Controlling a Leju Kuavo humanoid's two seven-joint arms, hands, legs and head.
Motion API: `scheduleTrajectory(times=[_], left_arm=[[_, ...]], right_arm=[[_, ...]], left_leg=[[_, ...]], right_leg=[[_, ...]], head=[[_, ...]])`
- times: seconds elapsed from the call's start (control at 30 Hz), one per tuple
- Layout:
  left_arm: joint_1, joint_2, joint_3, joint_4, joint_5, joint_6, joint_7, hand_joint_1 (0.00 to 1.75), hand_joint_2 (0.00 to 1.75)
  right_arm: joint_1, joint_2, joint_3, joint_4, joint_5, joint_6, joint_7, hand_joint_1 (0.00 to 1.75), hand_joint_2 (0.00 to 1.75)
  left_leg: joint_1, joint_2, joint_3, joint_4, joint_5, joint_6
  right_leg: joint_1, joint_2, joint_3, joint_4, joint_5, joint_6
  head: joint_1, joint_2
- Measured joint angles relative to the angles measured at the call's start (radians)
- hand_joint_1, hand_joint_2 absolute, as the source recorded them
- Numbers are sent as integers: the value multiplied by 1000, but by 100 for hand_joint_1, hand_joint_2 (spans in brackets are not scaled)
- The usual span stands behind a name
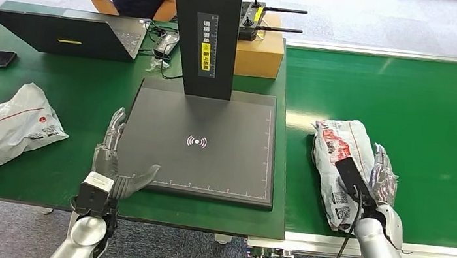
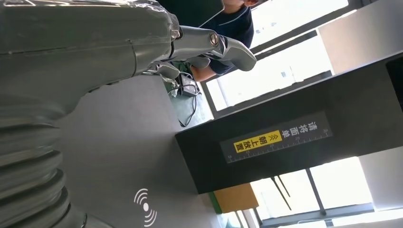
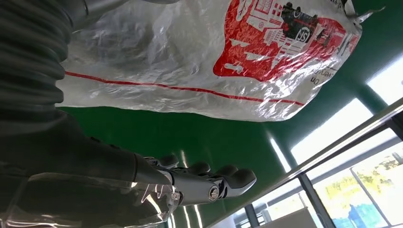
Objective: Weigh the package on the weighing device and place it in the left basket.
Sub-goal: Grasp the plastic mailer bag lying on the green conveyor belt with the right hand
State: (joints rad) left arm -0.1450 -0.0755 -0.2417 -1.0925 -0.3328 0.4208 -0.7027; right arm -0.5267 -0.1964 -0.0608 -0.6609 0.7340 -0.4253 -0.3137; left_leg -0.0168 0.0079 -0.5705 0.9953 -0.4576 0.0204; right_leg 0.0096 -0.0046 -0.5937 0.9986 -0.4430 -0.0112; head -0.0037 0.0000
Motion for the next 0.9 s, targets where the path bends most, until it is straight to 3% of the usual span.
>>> scheduleTrajectory(times=[0.4,0.67,0.9], left_arm=[[7,-17,24,2,-35,-14,0,0,175],[21,-25,46,2,-52,-19,0,0,175],[23,-40,71,2,-80,-39,0,0,175]], right_arm=[[-65,38,101,115,91,33,56,0,175],[-119,54,152,196,214,58,292,0,175],[-134,56,204,232,361,7,482,0,175]], left_leg=[[0,0,0,0,0,0],[0,0,0,0,0,0],[0,0,0,0,0,0]], right_leg=[[0,0,0,0,0,0],[0,0,0,0,0,0],[0,0,0,0,0,0]], head=[[0,0],[0,0],[0,0]])
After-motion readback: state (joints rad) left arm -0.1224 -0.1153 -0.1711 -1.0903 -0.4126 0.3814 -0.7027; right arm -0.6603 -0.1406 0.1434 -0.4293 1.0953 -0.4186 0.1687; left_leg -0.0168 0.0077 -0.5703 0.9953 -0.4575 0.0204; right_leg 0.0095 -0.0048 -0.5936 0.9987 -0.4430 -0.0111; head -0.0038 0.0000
